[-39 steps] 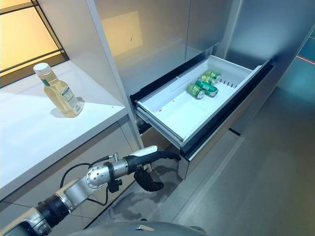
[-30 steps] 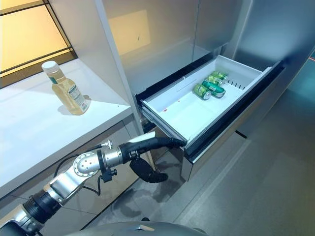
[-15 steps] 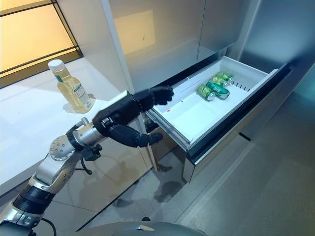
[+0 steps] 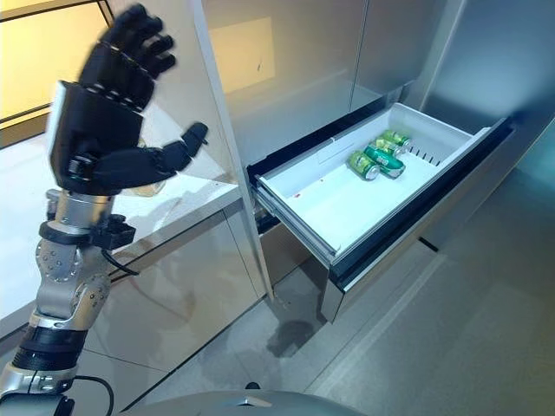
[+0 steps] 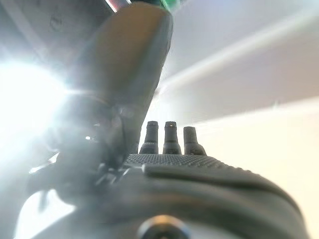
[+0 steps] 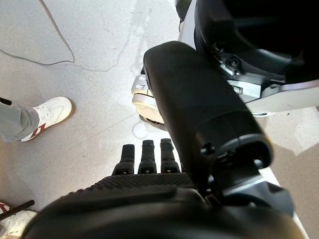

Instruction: Put drinks into fridge and close the fridge

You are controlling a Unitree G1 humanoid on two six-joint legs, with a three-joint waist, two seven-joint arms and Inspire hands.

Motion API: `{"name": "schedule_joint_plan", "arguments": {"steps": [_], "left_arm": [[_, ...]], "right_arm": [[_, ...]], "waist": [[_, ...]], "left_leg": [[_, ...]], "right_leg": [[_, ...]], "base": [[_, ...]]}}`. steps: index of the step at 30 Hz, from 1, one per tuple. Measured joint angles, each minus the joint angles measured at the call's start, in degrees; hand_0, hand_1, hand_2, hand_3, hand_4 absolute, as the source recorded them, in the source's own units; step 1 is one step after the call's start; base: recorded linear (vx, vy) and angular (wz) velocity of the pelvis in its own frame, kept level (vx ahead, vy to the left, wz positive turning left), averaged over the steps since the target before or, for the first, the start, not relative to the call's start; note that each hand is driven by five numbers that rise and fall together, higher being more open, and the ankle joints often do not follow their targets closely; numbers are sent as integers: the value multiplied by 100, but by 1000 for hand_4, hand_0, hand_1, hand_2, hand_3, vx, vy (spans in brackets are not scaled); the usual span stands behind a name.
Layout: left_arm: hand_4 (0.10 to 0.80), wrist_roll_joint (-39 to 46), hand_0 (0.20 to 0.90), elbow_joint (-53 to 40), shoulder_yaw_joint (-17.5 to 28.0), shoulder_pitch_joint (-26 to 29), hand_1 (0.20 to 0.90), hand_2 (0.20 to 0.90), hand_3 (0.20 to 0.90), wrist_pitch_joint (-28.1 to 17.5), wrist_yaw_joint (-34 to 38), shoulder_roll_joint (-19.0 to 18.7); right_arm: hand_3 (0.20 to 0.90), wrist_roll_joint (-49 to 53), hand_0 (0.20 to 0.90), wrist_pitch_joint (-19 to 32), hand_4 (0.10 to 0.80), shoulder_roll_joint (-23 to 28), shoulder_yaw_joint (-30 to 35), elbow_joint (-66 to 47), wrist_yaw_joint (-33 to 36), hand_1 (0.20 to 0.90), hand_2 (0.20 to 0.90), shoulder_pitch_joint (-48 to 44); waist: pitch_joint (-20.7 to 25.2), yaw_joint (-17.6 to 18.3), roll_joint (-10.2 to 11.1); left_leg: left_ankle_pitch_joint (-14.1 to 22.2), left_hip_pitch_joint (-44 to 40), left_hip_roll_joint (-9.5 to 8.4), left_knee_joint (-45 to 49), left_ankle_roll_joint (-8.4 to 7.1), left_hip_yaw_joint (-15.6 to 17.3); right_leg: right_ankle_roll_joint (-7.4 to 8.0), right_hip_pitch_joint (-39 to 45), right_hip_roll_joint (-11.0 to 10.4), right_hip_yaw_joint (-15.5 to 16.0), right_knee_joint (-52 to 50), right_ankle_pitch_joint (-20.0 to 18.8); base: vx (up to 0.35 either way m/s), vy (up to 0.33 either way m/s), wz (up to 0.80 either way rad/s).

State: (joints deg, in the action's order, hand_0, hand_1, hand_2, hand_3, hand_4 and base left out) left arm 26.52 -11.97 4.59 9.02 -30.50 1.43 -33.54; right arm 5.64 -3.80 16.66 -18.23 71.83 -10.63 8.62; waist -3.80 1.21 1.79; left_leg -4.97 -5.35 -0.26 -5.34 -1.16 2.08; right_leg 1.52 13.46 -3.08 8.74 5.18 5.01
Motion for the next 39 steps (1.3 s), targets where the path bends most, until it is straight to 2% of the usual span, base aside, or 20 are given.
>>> {"name": "schedule_joint_plan", "arguments": {"steps": [4, 8, 11, 18, 22, 24, 29, 33, 39], "left_arm": [[800, -335, 900, 422, 202, -8, 900, 900, 900, 79, 1091, 171], [800, -895, 900, 830, 233, -48, 900, 900, 900, 436, 1968, 246], [800, -1285, 900, 880, 239, -173, 900, 900, 900, 702, 2415, 306], [800, -1322, 900, 1027, 239, -196, 900, 900, 900, 1079, 3044, 312], [800, -1314, 900, 1241, 239, -195, 900, 900, 900, 1348, 3078, 317], [800, -1264, 900, 1357, 239, -195, 900, 900, 900, 1649, 2994, 318], [800, -750, 900, 1589, 209, -195, 900, 900, 900, 2137, 2604, 398], [800, -377, 900, 1773, 199, -195, 900, 900, 900, 2317, 2495, 401], [800, -279, 900, 1999, 197, -160, 900, 900, 900, 2410, 2467, 401]], "right_arm": [[900, -1, 900, -8, 800, -3, 0, 0, -1, 900, 900, 2], [900, -2, 900, -30, 800, -10, 0, 0, -4, 900, 900, 16], [900, -3, 900, -55, 800, -14, 0, -1, -8, 900, 900, 15], [900, -3, 900, -146, 800, -15, 4, -8, -22, 900, 900, -8], [900, -6, 900, -166, 800, -19, 30, -9, -23, 900, 900, -7], [900, -7, 900, -193, 800, -21, 51, -13, -25, 900, 900, -10], [900, -8, 900, -232, 800, -22, 57, -18, -25, 900, 900, -28], [900, -9, 900, -235, 800, -20, 61, -18, -26, 900, 900, -51], [900, -11, 900, -253, 800, -25, 150, -19, -39, 900, 900, -45]], "waist": [[26, -15, 26], [46, -85, 50], [49, -108, 53], [62, -96, 52], [68, -91, 52], [70, -80, 51], [71, -46, 51], [71, 32, 51], [73, 62, 47]], "left_leg": [[0, -2, -1, 7, 0, -1], [-1, -6, -2, 18, 1, 0], [-1, -7, -1, 18, 1, -1], [-1, -14, 1, 14, 1, 4], [-1, -15, 2, 14, 1, 7], [-1, -19, 3, 14, 1, 13], [-1, -34, 5, 5, 1, 22], [-1, -43, 7, 5, 1, 30], [-1, -46, 11, 4, 1, 43]], "right_leg": [[-1, 2, 1, -1, 0, -1], [-2, 3, -1, -8, 0, -1], [-3, 3, -1, -9, 0, -2], [-6, 6, 0, -18, 0, -4], [-7, 6, 0, -20, -2, -5], [-7, 6, 0, -25, -5, -5], [-8, 14, 0, -36, -11, -5], [-8, 18, 0, -42, -12, -5], [-10, 18, 0, -49, -12, -6]], "base": [[0, 0, 0], [0, 0, 0], [0, 0, 0], [0, 0, 0], [0, 0, 0], [0, 0, 0], [0, 0, 0], [0, 0, 0], [0, 0, 0]]}}
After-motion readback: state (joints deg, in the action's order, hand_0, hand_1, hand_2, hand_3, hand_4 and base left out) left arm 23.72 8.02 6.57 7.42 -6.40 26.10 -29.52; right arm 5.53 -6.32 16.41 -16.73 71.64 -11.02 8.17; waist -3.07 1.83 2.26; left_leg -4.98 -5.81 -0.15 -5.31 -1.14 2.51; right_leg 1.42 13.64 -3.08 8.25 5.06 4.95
